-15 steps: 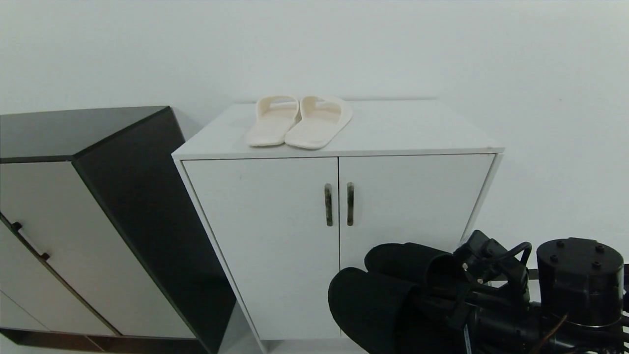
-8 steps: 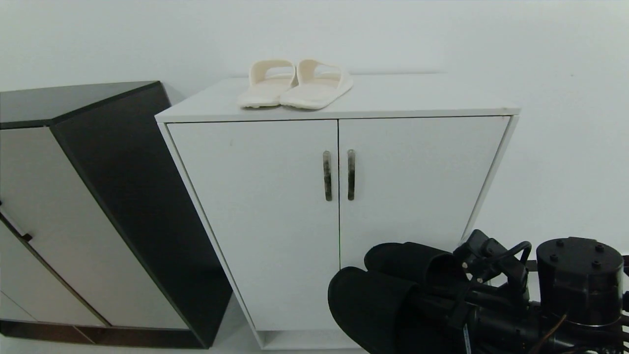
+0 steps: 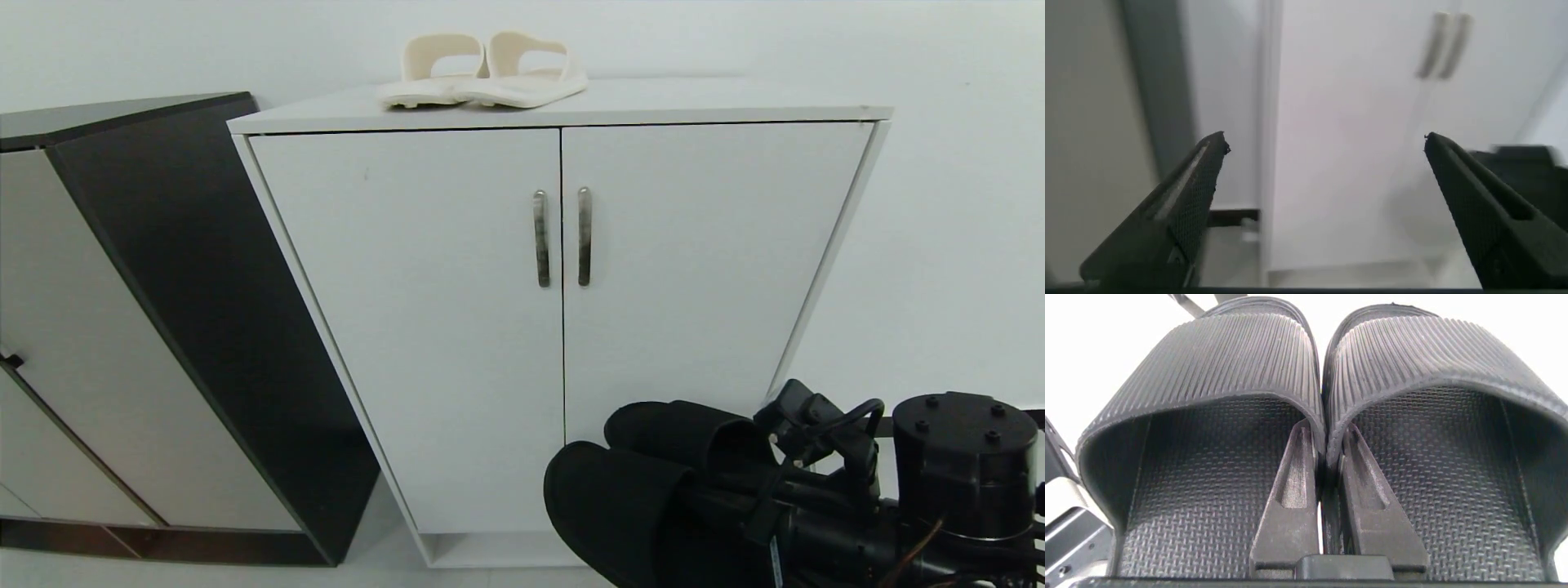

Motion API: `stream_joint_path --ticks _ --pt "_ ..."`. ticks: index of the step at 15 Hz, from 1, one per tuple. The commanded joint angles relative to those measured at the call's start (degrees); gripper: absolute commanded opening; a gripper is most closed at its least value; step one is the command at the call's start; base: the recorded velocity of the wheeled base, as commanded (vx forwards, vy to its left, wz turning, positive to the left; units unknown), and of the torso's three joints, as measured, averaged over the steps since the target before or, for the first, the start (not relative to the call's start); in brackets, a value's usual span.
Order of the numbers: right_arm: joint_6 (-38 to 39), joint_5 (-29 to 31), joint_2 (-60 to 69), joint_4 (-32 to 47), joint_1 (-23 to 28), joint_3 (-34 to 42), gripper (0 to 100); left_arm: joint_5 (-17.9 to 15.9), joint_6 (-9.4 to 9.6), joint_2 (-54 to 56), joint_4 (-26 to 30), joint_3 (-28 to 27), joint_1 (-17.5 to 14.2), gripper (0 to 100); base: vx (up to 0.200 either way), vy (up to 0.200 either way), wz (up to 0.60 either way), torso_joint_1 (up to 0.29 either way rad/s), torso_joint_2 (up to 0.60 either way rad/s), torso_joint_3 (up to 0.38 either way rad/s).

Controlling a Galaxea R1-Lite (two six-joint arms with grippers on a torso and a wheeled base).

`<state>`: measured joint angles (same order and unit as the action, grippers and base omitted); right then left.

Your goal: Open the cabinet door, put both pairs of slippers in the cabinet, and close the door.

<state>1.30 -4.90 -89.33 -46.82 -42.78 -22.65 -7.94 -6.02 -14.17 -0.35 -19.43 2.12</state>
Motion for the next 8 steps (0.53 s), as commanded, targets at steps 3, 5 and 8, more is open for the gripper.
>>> stream_joint_path --ticks 3,5,8 --pt "0.0 -0.2 -0.4 0.1 -0.1 0.1 0 -11.4 5.67 -22.8 -1.5 -2.0 1.6 100 0.000 0.000 0.00 0.001 0.03 0.014" --pt "-0.1 -0.1 -0.3 0.1 -0.3 -0.1 0 -11.6 7.16 -29.7 -11.7 -1.7 6.2 100 0.000 0.000 0.00 0.000 0.00 0.000" --pt "-0.1 0.1 -0.2 0.1 -1.1 -0.1 0 -11.0 7.08 -39.6 -22.5 -3.5 15.7 100 0.000 0.000 0.00 0.000 0.00 0.000"
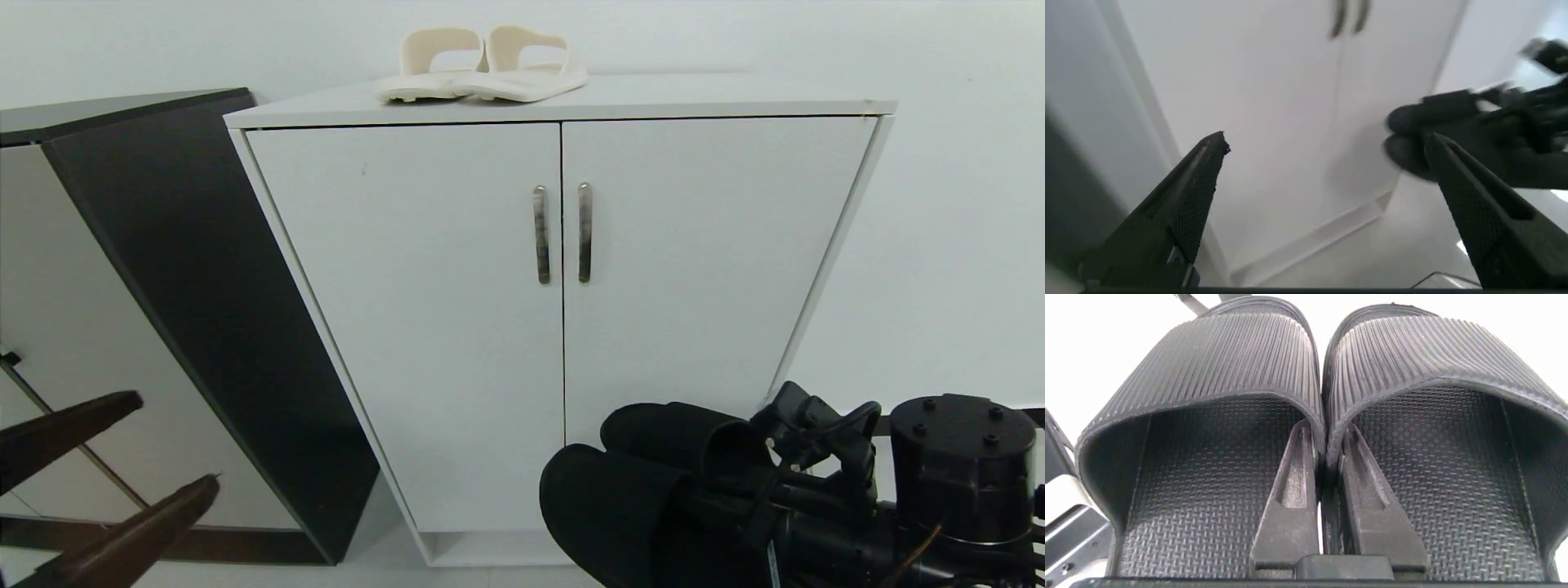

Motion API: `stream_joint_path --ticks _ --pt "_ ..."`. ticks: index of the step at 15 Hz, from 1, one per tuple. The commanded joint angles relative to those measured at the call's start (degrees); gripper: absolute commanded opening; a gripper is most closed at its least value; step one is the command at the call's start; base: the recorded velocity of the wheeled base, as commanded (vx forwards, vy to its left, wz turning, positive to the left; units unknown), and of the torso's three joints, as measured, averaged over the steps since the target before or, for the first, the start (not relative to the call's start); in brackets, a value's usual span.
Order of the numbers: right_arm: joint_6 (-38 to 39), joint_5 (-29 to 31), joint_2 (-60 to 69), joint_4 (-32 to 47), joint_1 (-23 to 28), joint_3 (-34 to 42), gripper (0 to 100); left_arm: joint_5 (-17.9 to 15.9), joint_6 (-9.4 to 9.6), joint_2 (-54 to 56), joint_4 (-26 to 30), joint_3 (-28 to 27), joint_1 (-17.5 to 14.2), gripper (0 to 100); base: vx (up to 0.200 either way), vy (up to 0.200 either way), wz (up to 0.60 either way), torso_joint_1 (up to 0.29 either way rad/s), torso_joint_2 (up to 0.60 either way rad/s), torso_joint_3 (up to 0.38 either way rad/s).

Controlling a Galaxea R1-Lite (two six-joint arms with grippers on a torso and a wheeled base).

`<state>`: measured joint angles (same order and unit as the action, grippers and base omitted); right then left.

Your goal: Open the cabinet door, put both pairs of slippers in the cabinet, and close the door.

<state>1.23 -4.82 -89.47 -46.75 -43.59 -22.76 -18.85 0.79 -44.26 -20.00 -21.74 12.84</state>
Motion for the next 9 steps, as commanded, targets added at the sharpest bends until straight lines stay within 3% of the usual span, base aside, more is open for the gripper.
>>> stream_joint_path --ticks 1,3,5,6,8,9 --pt "0.0 0.0 -0.1 0.0 -0.4 0.1 0 -0.6 0.09 -13.4 -3.3 -2.8 6.1 100 0.000 0.000 0.00 0.000 0.00 0.000" --pt "0.0 -0.1 -0.2 0.0 -0.4 0.2 0 -2.9 -0.79 -17.3 -3.5 -5.9 9.9 100 0.000 0.000 0.00 0.000 0.00 0.000" --pt "0.0 -0.1 -0.1 -0.1 -0.4 0.2 0 -3.6 -5.89 -21.5 -3.5 -11.4 17.1 100 0.000 0.000 0.00 0.000 0.00 0.000" --pt "0.0 -0.1 0.0 0.0 -0.4 0.1 0 -3.6 -7.38 -23.4 -3.4 -13.9 20.1 100 0.000 0.000 0.00 0.000 0.00 0.000" --pt "0.0 0.0 0.3 0.0 -0.9 0.2 0 -3.2 -7.74 -27.8 -3.4 -18.5 25.7 100 0.000 0.000 0.00 0.000 0.00 0.000" --pt "0.0 0.0 0.3 0.0 -1.1 0.2 0 -2.0 -8.79 -30.7 -3.4 -21.2 28.4 100 0.000 0.000 0.00 0.000 0.00 0.000"
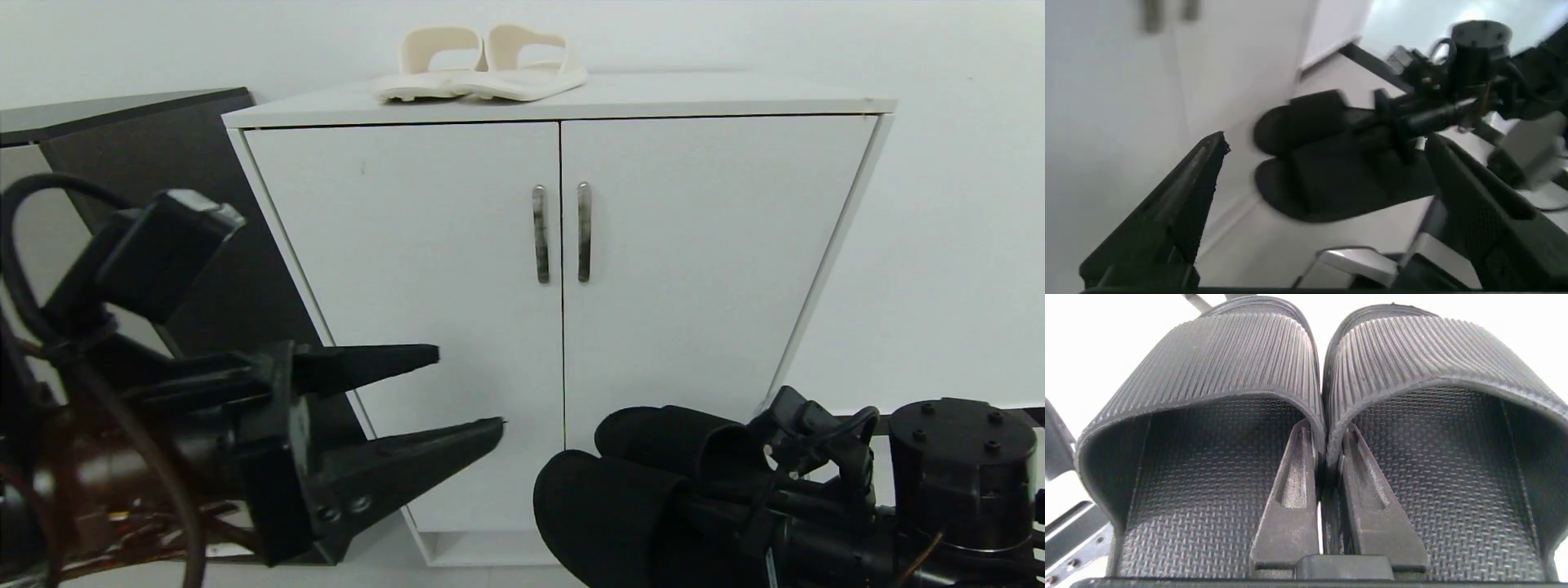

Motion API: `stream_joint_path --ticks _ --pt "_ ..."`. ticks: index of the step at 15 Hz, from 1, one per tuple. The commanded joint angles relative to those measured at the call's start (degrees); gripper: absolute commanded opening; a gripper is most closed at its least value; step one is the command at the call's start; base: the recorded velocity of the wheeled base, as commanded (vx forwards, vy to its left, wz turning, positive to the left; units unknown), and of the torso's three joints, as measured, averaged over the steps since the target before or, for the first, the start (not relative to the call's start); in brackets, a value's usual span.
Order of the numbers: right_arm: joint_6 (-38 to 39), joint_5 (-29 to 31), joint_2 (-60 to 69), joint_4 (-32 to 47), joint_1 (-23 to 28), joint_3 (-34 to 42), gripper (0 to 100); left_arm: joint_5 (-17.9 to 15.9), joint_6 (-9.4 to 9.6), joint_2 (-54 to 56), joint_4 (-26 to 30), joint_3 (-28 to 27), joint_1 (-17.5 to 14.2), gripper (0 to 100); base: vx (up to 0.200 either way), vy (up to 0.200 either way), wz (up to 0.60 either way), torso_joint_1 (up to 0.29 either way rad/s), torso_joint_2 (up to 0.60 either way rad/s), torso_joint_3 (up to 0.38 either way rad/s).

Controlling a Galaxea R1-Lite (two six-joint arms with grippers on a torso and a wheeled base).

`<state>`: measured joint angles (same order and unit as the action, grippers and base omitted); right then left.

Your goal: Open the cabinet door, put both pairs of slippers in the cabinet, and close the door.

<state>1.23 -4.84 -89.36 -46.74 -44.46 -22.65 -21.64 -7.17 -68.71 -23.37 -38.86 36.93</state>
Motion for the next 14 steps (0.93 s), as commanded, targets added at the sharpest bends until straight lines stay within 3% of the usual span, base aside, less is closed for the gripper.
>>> stream_joint_path --ticks 1,2,3,8,11,13,14 --pt "0.0 0.0 0.1 0.0 -0.3 0.1 0 1.7 -1.36 -7.3 0.0 -5.1 5.0 100 0.000 0.000 0.00 0.000 0.00 0.000" --pt "0.0 0.1 0.1 0.0 -0.3 0.2 0 7.6 -3.82 -12.3 -0.1 -9.7 7.8 100 0.000 0.000 0.00 0.000 0.00 0.000" --pt "0.0 0.1 0.1 0.0 -0.3 0.1 0 10.6 -4.17 -15.4 -0.1 -12.3 8.5 100 0.000 0.000 0.00 0.000 0.00 0.000" --pt "0.0 0.2 0.2 0.0 -0.3 0.2 0 11.4 -4.35 -24.0 -3.8 -20.3 9.5 100 0.000 0.000 0.00 0.000 0.00 0.000" --pt "0.0 0.2 0.3 -0.1 -0.3 0.2 0 10.9 -4.70 -25.0 -4.6 -22.3 9.4 100 0.000 0.000 0.00 0.000 0.00 0.000" --pt "0.0 0.3 0.3 0.0 -0.3 0.2 0 7.0 -5.84 -23.8 -4.6 -22.3 9.1 100 0.000 0.000 0.00 0.000 0.00 0.000" --pt "0.0 0.3 0.3 -0.1 -0.3 0.2 0 2.5 -7.60 -22.4 -4.4 -22.3 8.6 100 0.000 0.000 0.00 0.000 0.00 0.000"
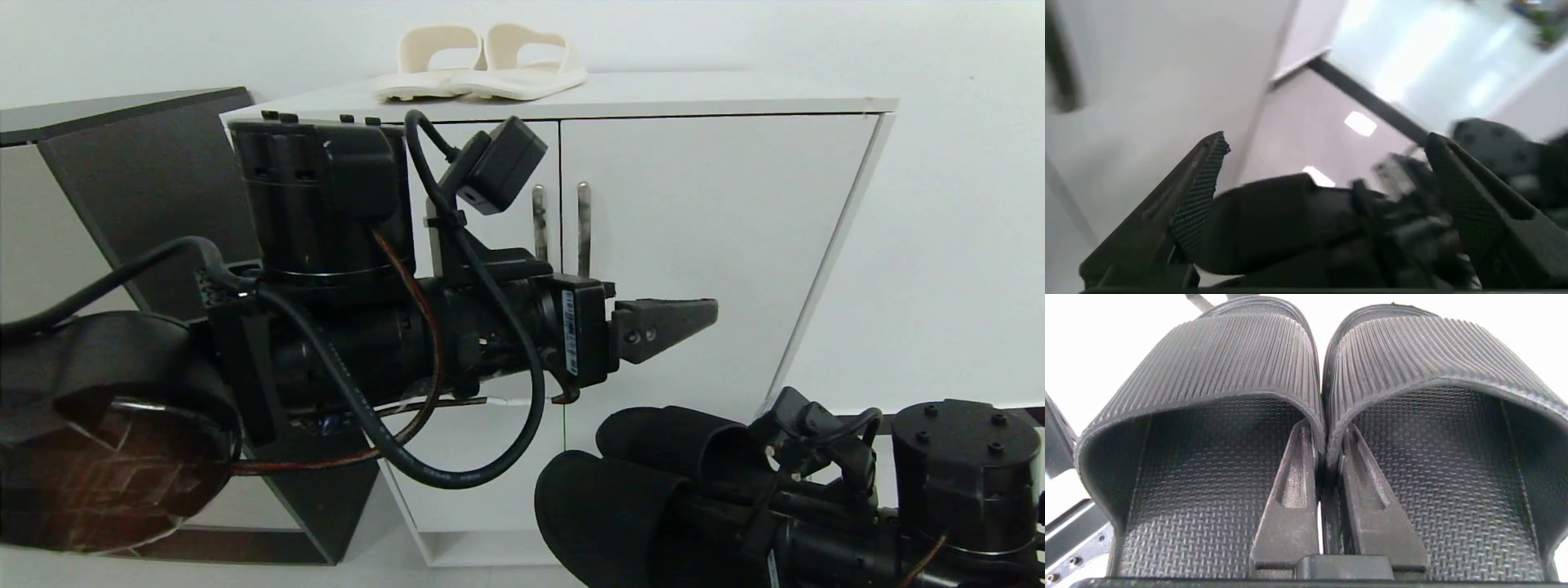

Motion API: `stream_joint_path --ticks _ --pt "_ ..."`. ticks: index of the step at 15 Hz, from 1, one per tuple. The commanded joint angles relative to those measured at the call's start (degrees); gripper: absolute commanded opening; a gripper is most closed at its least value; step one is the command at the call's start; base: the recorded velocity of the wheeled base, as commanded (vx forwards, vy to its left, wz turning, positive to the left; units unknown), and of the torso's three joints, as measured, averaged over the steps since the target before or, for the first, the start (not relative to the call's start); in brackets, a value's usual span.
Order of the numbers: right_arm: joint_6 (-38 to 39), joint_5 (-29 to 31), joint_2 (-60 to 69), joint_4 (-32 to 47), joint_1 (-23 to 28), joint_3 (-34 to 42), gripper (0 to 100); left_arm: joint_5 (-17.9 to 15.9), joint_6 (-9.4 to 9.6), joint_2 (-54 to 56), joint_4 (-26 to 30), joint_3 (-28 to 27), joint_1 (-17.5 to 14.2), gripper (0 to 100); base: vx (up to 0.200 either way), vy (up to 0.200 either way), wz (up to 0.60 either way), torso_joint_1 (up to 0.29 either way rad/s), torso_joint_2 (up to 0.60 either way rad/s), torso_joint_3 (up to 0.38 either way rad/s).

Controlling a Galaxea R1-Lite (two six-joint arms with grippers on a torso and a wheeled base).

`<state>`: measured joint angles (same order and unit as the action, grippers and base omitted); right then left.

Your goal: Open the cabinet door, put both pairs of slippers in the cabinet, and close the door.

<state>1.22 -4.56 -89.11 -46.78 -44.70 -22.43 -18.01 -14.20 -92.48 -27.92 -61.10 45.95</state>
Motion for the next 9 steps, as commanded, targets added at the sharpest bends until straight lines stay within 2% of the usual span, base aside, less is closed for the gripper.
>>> stream_joint_path --ticks 1,2,6,9 --pt "0.0 0.0 0.1 -0.1 0.0 0.1 0 -4.1 -1.44 2.0 0.1 -0.5 -1.7 100 0.000 0.000 0.00 0.000 0.00 0.000" --pt "0.0 0.0 0.2 -0.1 0.0 0.1 0 -4.1 -1.44 2.0 0.1 -0.7 -1.9 100 0.000 0.000 0.00 0.000 0.00 0.000" --pt "0.0 0.0 0.5 0.0 0.0 0.1 0 -4.1 -0.83 0.5 0.1 -2.3 -8.0 100 0.000 0.000 0.00 0.000 0.00 0.000" --pt "0.0 0.0 0.3 0.0 0.0 0.1 0 -3.8 0.84 -0.2 0.0 -2.7 -8.6 100 0.000 0.000 0.00 0.000 0.00 0.000"
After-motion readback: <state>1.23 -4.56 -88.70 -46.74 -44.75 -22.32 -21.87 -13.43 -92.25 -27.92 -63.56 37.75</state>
